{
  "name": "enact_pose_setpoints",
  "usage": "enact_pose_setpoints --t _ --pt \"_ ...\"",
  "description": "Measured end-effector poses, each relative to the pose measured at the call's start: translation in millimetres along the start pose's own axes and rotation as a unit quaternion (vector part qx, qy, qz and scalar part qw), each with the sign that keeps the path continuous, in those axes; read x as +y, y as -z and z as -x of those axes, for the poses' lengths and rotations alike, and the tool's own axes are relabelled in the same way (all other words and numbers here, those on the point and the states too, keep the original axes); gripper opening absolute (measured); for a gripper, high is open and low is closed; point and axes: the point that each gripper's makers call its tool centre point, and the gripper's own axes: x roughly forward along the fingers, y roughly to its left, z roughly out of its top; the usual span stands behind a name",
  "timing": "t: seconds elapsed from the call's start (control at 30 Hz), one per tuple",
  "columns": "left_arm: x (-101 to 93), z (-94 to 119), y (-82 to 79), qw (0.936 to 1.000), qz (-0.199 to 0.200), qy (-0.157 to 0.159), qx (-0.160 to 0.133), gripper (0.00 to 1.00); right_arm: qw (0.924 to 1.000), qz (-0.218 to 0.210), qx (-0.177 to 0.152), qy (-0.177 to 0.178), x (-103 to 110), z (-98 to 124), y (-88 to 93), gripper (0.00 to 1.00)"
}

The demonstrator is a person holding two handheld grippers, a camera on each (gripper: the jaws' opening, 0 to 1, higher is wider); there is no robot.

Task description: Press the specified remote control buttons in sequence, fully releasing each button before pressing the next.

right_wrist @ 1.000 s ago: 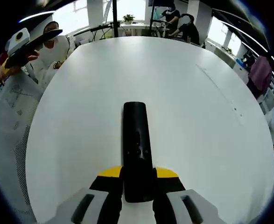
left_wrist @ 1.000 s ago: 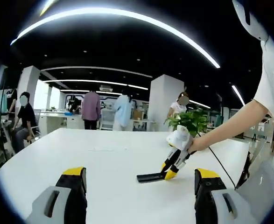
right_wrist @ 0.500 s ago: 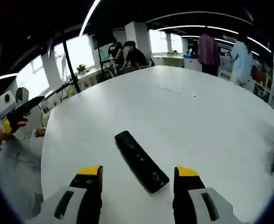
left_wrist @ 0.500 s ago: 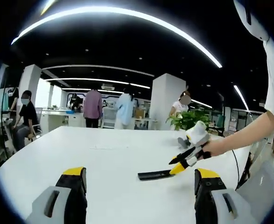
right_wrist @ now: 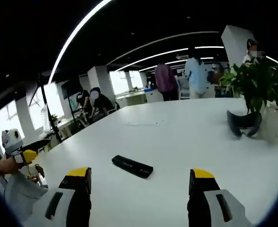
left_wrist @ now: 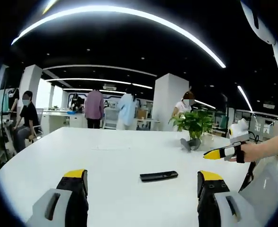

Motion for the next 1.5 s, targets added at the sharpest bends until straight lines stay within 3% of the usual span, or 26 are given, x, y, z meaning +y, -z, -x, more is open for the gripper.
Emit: enact_pose_setpoints --t 0.3,0.5,0.97,1.5 --pt "0.0 0.2 -0.6 1.0000 0.001 -0.002 0.000 1.00 0.9984 0.009 -0.027 0.049 -3.2 40.6 1.1 0.99" --pt "0.8 0.3 0.2 1.0000 -0.001 -0.002 0.002 1.00 0.9976 0.038 -0.024 0.053 3.5 53.2 -0.7 0.99" --pt "1.8 0.0 -0.5 1.0000 -0.004 -0.004 0.003 1.00 0.9973 0.028 -0.026 0.062 0.9 59.6 1.7 0.99" --pt "4.2 1.6 -0.7 1.0000 -0.003 -0.006 0.000 1.00 0.9979 0.039 -0.016 0.048 8.8 55.5 5.4 0.99"
